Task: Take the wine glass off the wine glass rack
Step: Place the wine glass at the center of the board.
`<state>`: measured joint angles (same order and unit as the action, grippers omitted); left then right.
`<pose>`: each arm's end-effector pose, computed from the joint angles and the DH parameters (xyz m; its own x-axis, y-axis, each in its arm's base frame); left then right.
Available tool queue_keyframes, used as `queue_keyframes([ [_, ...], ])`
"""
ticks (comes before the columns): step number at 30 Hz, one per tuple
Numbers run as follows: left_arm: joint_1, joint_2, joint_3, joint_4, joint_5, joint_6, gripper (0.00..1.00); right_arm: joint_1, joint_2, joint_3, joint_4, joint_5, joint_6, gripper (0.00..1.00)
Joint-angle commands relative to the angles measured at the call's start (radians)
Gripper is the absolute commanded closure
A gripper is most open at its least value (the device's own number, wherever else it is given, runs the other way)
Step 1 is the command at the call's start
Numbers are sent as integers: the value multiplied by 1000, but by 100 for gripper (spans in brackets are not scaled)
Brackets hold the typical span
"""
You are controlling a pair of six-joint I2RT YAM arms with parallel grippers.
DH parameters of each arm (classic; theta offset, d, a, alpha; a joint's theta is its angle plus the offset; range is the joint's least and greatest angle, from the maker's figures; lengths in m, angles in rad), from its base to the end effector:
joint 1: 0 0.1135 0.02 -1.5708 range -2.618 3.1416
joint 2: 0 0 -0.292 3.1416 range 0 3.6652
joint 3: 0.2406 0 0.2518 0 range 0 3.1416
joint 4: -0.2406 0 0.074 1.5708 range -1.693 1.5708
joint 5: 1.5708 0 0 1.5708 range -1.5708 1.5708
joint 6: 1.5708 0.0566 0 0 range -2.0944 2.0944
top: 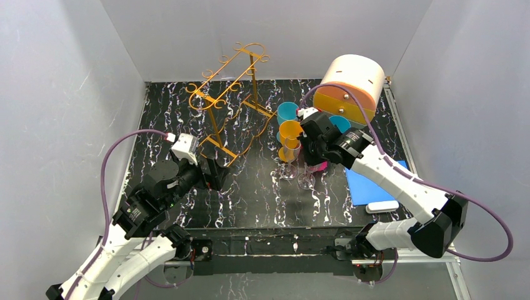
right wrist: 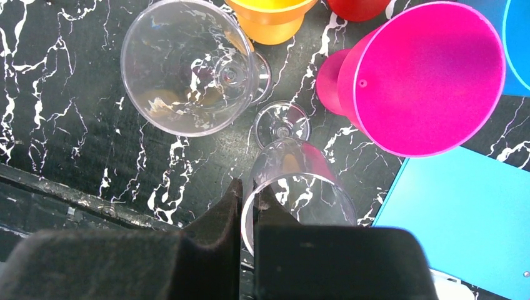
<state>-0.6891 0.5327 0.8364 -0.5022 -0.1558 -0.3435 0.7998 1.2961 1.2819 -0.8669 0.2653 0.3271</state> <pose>0.0914 -0.0640 0.3666 -0.3153 -0.1713 -0.9334 0.4296 0.8512 -0.3014 0.1974 0.1819 0.3519 -0.6941 -0.2694 -0.6676 -0.3726 0.9279 0.0129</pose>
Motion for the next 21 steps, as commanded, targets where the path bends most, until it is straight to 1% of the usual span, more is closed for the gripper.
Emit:
queue_keyframes([
  [1,2,9,-6,5,-9,-6,2,-7,30,16,0,-24,-17,91],
  [8,3,29,-12,5,-7,-19,2,-10,38,58,-25,-26,-17,82],
  [9,3,32,-14,10,-17,-34,2,-10,39,65,-32,-18,-17,78],
  [11,2,33,-28,26,-33,-70,2,-12,38,75,-31,-18,-25,74],
  [16,2,19,-54,32,-120,-122,1,-12,41,106,-50,-6,-33,73],
  [21,2,-23,-77,26,-177,-146,2,-12,32,135,-58,2,-43,73],
])
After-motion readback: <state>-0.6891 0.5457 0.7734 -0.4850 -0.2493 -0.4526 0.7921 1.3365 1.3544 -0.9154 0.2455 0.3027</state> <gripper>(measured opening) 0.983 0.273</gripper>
